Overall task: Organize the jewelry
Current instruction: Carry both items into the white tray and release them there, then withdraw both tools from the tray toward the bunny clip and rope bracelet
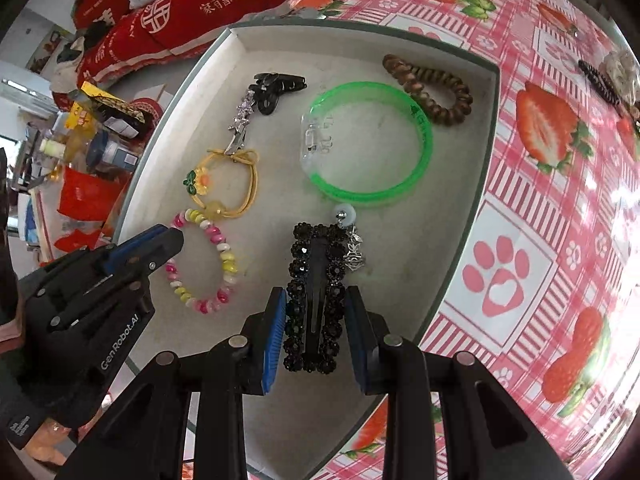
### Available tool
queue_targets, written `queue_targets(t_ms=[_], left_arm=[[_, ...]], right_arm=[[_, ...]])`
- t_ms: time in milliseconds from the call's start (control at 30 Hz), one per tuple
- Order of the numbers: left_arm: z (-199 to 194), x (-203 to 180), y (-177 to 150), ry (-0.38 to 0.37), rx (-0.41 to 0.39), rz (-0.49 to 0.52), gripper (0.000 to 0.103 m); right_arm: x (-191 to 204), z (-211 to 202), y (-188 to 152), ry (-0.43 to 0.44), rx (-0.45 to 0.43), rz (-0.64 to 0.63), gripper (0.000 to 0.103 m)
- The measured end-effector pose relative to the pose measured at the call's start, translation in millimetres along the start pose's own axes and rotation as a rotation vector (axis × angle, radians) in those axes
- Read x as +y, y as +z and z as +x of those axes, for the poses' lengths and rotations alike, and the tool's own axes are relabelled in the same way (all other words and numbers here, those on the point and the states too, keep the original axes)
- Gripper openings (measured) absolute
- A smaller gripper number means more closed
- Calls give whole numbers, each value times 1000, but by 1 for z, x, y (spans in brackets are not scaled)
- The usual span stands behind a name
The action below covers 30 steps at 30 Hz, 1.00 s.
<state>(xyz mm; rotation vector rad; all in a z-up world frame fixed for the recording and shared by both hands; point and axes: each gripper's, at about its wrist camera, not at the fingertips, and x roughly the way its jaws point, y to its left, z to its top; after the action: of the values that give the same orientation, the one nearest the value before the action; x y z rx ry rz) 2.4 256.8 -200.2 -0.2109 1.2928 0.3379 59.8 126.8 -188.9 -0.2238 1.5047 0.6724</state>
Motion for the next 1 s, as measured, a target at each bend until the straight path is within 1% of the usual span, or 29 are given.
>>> queue_targets(t_ms=[133,300,400,467,733,767,833,1000], left_arm=[[-1,-3,0,5,4,19,16],[-3,-3,-1,6,4,11,16],[-5,-4,-1,8,4,16,16],[-7,-5,-1,7,4,25,16],[-18,-10,1,18,-19,43,16],[-20,-10,1,21,-23,46,16],[-24,-11,2,25,-33,51,16],[-28,-16,3,23,-32,63,16]], right_arm=[[0,0,-1,-11,-1,-15,33],[4,1,0,-12,-4,-13,34],[5,1,-3,-11,-12,-7,40],[4,-1,-4,-10,-18,-8,41],[-4,-27,-7,13,-76,21,42],[-5,-33,-7,19,-88,30,43],[-7,-41,-7,31,-108,47,53],[-17,-63,-14,49,-155,96,57]])
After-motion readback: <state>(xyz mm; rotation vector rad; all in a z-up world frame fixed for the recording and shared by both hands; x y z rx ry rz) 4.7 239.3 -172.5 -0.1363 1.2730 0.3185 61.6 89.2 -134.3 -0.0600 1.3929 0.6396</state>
